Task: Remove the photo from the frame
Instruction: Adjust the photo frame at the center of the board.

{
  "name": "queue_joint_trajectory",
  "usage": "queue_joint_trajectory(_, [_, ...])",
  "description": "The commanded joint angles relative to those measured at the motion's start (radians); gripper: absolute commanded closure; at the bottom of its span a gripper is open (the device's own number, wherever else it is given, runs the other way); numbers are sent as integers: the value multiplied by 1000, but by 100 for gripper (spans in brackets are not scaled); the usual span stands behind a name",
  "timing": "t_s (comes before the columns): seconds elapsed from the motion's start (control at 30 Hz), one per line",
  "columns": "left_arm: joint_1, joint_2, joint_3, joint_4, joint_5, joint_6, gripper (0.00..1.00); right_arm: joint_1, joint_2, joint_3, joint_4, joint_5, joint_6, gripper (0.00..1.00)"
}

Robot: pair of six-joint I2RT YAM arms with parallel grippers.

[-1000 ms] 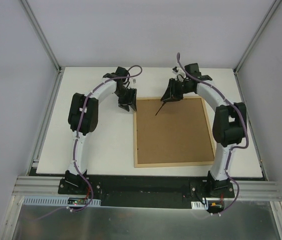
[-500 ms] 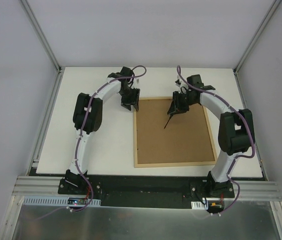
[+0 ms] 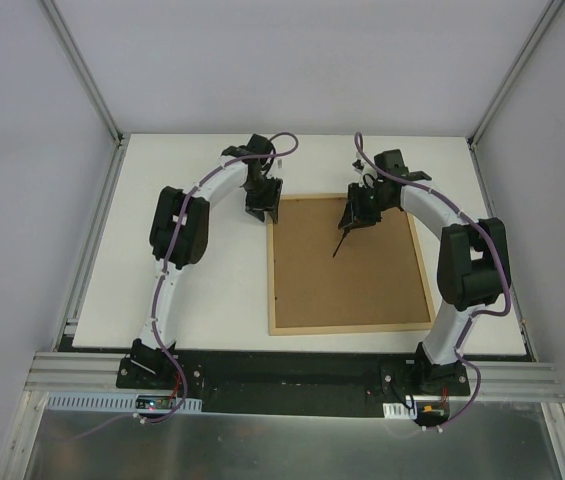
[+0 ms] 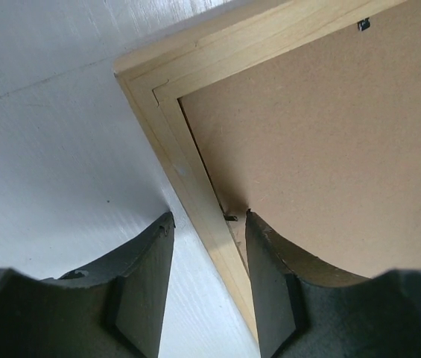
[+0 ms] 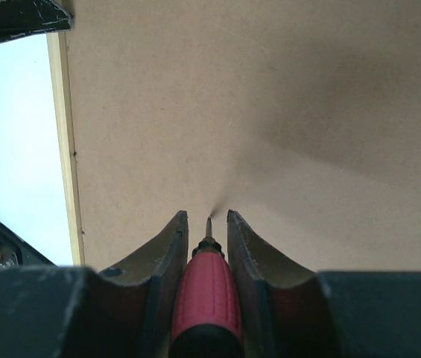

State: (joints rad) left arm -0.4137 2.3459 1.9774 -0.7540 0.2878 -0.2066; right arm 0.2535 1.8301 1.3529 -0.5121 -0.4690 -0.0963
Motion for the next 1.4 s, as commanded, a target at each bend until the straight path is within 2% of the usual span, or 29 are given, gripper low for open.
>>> queue_joint_trajectory(0.0, [-8,33,46,-39,-52,-11,59,10,-40,6,-8,7,-11,100])
queue_joint_trajectory(0.13, [-8,43,67,-39,-44,-11,63,20,-45,5,-9,6,-17,100])
queue_joint_trajectory(0.4, [0,24,57,-38,13,-13,85,16,-31,6,-8,1,-17,100])
queue_joint_trajectory(0.63, [32,-16,41,-19,151,-11,95,-14,15,29,-5,-78,12,100])
queue_joint_trajectory(0.67, [38,-23,34,-10,174,-11,99,-22,26,32,-5,-97,21,99])
queue_joint_trajectory(0.87, [55,-22,18,24,276,-16,100,-45,86,55,-12,-172,49,100])
queue_joint_trajectory(1.07, [59,56,205,24,269,1,100,-65,112,123,-17,-109,27,100])
queue_joint_trajectory(1.13, [64,50,238,18,274,-11,89,-83,121,161,-22,-103,30,100])
queue_joint_trajectory(1.17, [64,33,232,16,275,-11,75,-92,121,173,-29,-108,32,100])
queue_joint_trajectory(1.2, [64,3,213,15,275,-10,67,-100,114,179,-35,-114,35,100])
queue_joint_trajectory(1.3, [59,-121,57,13,237,10,51,-105,49,155,-40,-122,30,100])
queue_joint_trajectory(1.37, [52,-193,-49,4,197,29,48,-105,0,134,-46,-122,14,100])
